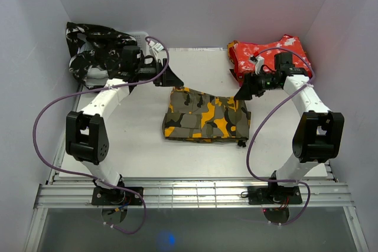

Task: Fold and stack the trousers
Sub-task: Fold the trousers

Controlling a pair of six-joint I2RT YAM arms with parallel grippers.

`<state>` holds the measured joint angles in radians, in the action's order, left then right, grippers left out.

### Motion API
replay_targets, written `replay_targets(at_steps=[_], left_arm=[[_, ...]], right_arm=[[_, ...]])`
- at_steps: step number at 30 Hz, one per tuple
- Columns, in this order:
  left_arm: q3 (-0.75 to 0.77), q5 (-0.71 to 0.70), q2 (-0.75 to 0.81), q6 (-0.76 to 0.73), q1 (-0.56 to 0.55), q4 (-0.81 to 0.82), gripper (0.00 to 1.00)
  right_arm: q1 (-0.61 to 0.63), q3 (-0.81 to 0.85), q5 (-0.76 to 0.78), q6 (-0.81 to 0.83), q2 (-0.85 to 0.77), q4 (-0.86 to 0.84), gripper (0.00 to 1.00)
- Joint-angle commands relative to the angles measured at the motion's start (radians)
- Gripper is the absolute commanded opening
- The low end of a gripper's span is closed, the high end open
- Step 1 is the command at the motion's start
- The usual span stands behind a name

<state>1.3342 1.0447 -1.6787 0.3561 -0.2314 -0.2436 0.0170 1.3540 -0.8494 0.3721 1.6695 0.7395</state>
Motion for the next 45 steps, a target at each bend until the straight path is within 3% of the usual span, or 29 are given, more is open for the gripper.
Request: replay_targets(at_steps=[1, 8, 11, 16, 23, 24, 25, 30, 32, 34, 36, 37, 38, 39, 40, 45], left_arm=[[0.061, -0.075, -0.135, 0.024, -0.003, 0.052, 0.74], [0.056, -0.057, -0.381, 0.188, -0.003, 0.211, 0.61], [0.03, -0.091, -0.449, 0.181, 0.0, 0.196, 0.57], [0.086, -0.115, -0.475, 0.086, 0.006, 0.101, 0.6], [0.181, -0.213, -0.227, -0.261, -0.016, -0.062, 0.86], [0.178, -0.279, -0.187, -0.307, -0.022, -0.077, 0.89], [0.159, -0.308, -0.144, -0.345, -0.029, -0.077, 0.98], [0.08, -0.379, 0.117, -0.572, -0.059, -0.031, 0.98], [0.018, -0.341, 0.181, -0.545, -0.06, 0.03, 0.98], [-0.027, -0.371, 0.25, -0.459, -0.063, 0.07, 0.98], [-0.041, -0.278, 0.272, -0.544, -0.068, 0.037, 0.98], [-0.04, -0.244, 0.271, -0.599, -0.125, 0.002, 0.98], [-0.038, -0.385, 0.27, -0.643, -0.185, -0.061, 0.98], [-0.064, -0.456, 0.275, -0.73, -0.233, -0.069, 0.98], [-0.093, -0.504, 0.295, -0.756, -0.318, -0.065, 0.98], [-0.236, -0.678, 0.332, -0.801, -0.499, 0.004, 0.98]], right_arm=[[-0.003, 0.026, -0.016, -0.131, 0.065, -0.164, 0.84], [-0.003, 0.028, -0.014, -0.202, 0.286, -0.227, 0.71], [-0.003, -0.027, 0.029, -0.22, 0.348, -0.287, 0.67], [-0.005, -0.029, 0.053, -0.219, 0.356, -0.302, 0.63], [-0.003, 0.056, 0.065, -0.156, 0.087, -0.192, 0.67], [-0.005, 0.054, 0.084, -0.142, 0.047, -0.172, 0.72], [-0.003, 0.036, 0.128, -0.13, -0.037, -0.17, 0.76], [-0.003, -0.058, 0.256, -0.003, -0.279, -0.144, 0.91], [-0.003, -0.143, 0.355, -0.013, -0.399, -0.164, 0.9], [-0.005, -0.234, 0.514, -0.125, -0.502, -0.201, 0.9], [-0.005, -0.287, 0.503, -0.098, -0.556, -0.19, 0.95], [-0.003, -0.302, 0.46, -0.102, -0.58, -0.145, 0.98], [-0.003, -0.312, 0.435, -0.12, -0.58, -0.114, 1.0], [-0.003, -0.335, 0.408, -0.146, -0.577, -0.083, 0.95], [-0.003, -0.355, 0.374, -0.166, -0.562, -0.065, 0.92], [-0.045, -0.484, 0.391, -0.266, -0.547, -0.093, 0.84]])
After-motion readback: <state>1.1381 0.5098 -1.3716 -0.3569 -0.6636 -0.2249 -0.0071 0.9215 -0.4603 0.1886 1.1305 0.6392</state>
